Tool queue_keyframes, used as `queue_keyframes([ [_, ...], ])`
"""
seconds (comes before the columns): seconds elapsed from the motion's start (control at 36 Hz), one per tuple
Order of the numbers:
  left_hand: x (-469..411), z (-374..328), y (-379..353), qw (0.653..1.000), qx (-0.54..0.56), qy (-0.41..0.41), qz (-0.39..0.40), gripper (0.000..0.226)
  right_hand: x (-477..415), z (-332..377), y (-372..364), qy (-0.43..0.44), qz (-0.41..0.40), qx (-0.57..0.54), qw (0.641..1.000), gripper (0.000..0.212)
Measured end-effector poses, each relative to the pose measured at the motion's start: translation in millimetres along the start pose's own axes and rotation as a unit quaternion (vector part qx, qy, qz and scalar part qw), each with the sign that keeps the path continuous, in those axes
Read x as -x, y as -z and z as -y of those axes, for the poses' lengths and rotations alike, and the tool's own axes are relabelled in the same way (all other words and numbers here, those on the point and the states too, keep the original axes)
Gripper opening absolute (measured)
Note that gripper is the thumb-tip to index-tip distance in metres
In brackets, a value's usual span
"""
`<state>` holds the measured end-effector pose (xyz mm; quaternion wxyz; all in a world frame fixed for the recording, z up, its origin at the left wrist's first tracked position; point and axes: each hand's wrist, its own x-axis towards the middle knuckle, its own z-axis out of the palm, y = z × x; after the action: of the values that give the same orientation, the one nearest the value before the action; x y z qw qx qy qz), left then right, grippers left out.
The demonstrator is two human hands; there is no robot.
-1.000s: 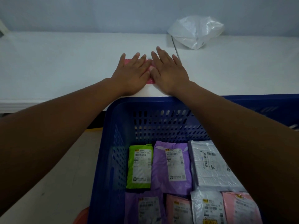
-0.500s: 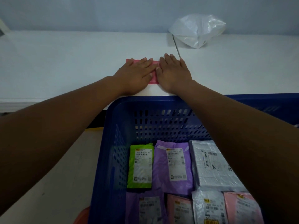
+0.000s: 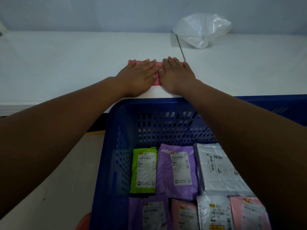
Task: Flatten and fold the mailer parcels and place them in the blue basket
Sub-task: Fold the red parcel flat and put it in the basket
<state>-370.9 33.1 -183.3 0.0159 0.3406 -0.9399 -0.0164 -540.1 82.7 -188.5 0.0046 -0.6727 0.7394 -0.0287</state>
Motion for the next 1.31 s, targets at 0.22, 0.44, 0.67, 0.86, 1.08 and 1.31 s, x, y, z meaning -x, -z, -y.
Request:
queue_keyframes([
  [0.22, 2.0, -2.0, 2.4, 1.0, -0.001, 0.0, 0.003, 0.054, 1.2, 0.7, 2.2, 0.0, 0.004, -0.002, 1.0, 0.064],
  [0.44, 0.5, -0.4, -1.2, 1.0, -0.009, 0.002, -0.002, 0.055, 4.4, 1.8, -2.1, 0.003, -0.051, -0.007, 0.999, 0.061],
  [0.67, 2.3, -0.2, -4.9, 0.995, 0.022, 0.007, -0.092, 0.058, 9.9, 5.1, 4.4, 0.008, -0.155, 0.005, 0.988, 0.06],
  [0.86, 1.8, 0.2, -3.5, 0.994, -0.044, 0.007, -0.099, 0.059, 7.5, 4.3, 1.4, 0.001, -0.123, -0.01, 0.992, 0.061],
  [1.08, -2.5, 2.5, -5.6, 0.999, -0.001, 0.01, -0.033, 0.056, 1.7, 1.1, -2.2, 0.005, -0.065, -0.027, 0.998, 0.063],
  [1.31, -3.3, 2.7, -5.6, 1.0, -0.02, 0.01, -0.018, 0.057, 0.3, -0.5, -2.5, 0.014, -0.02, -0.015, 1.0, 0.064],
])
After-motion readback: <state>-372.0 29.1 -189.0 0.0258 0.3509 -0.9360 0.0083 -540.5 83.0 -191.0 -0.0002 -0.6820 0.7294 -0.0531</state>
